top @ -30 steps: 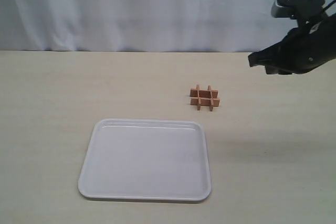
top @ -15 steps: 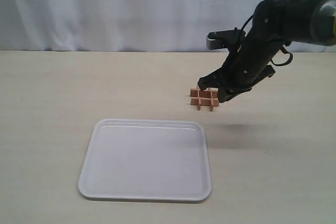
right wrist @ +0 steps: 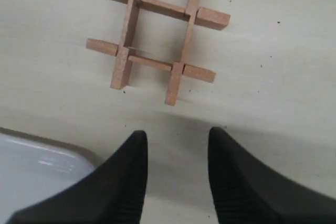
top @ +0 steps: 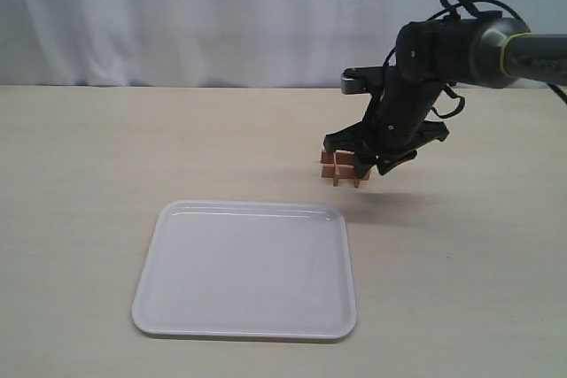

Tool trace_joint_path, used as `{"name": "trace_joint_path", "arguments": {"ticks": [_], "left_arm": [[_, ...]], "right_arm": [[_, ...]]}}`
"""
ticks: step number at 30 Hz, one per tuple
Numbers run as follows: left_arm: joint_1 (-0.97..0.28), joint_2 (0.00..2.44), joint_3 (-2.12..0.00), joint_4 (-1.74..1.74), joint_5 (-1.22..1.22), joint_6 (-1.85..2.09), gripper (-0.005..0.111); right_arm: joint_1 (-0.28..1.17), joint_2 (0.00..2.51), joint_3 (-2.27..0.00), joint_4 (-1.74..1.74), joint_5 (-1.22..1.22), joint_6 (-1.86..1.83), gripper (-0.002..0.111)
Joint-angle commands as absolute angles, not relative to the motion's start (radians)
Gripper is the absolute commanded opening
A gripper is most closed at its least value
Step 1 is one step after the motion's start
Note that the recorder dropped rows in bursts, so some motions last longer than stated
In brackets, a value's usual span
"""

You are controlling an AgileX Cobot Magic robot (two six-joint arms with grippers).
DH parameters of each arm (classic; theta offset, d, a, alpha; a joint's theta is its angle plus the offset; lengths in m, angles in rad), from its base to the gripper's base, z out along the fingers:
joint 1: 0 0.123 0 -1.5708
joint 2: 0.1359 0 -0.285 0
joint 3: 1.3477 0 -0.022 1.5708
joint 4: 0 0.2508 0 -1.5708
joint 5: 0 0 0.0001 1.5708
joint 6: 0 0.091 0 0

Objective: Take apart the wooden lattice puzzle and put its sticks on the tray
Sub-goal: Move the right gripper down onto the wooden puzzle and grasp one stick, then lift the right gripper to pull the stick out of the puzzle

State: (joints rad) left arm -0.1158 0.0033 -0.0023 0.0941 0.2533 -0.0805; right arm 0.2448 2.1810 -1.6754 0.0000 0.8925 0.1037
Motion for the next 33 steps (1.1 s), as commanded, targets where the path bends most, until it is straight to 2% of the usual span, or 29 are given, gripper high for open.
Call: {"name": "trace_joint_path", "arguments": {"ticks": [1, 22, 24, 25, 29, 33], "left_arm": [[-0.116, 0.0, 0.0, 0.093, 0.242, -0.084, 0.0], [-0.116, 0.0, 0.0, 0.093, 0.242, -0.084, 0.0], [-0.116, 0.0, 0.0, 0.093, 0.242, -0.084, 0.0], [-0.116, 0.0, 0.0, 0.093, 0.242, -0.084, 0.0], [-0.116, 0.0, 0.0, 0.093, 0.242, -0.084, 0.0], [-0.116, 0.0, 0.0, 0.093, 0.242, -0.084, 0.0]], "right_arm": [[0.244, 2.214, -1.686, -0.015, 0.854, 0.135, 0.037], [0.244, 2.291, -1.686, -0.015, 0.748, 0.177, 0.037], [0.244, 2.291, -1.686, -0.015, 0.748, 0.203, 0.032], [0.244, 2.291, -1.686, -0.015, 0.755, 0.203, 0.023], [0.244, 2.291, -1.686, -0.015, 0.773, 0.203, 0.004], [0.244, 2.291, -1.686, -0.015, 0.785, 0.203, 0.004]]}}
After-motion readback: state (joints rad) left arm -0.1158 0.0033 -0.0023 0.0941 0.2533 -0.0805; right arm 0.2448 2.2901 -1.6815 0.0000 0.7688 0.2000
